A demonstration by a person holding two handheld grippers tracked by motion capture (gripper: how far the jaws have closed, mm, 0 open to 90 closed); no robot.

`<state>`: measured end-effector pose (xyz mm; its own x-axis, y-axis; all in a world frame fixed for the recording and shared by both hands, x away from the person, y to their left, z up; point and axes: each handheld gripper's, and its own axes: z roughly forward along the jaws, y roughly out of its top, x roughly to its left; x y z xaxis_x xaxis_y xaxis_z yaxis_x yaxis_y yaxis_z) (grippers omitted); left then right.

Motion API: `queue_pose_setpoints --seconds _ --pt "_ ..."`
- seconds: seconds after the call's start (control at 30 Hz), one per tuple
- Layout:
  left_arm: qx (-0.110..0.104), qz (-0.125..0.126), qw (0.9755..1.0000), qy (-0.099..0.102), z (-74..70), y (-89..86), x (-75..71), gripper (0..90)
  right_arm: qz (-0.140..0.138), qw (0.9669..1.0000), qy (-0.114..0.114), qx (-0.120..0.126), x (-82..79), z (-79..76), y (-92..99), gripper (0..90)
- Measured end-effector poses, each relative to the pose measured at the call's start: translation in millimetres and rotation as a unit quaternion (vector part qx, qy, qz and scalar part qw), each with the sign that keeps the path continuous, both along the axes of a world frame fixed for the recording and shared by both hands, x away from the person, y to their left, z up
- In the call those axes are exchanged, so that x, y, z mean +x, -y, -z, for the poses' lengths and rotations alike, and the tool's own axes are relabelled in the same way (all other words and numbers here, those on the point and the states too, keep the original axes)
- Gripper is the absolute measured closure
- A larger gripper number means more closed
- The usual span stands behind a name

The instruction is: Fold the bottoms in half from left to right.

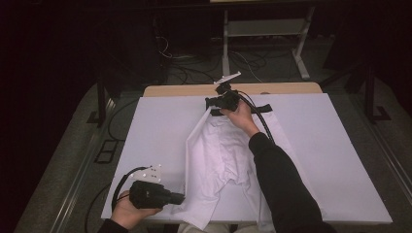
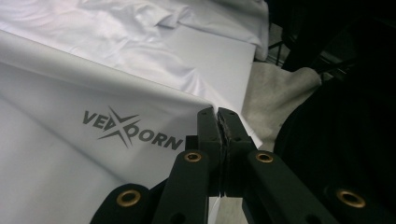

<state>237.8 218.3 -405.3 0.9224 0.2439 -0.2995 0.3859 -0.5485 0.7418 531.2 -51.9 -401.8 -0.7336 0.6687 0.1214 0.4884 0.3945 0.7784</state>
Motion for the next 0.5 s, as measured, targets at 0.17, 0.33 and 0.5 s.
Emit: queue_pose_setpoints --seconds 0.17,0.33,0.5 --pt "-0.01 0.025 0.9996 -0.003 -2.1 17.2 0.5 88.0 0.008 0.9999 -0.002 0.006 0.3 -2.6 11.9 85.6" --pt "-0.015 0.049 0.9987 -0.005 -2.8 33.1 0.6 88.0 0.013 0.9999 -0.001 0.007 -0.3 -5.5 22.2 85.6" --pt "-0.022 0.065 0.9976 -0.01 -2.2 47.7 3.1 88.0 0.017 0.9998 -0.001 0.011 -0.9 -6.9 30.9 85.6"
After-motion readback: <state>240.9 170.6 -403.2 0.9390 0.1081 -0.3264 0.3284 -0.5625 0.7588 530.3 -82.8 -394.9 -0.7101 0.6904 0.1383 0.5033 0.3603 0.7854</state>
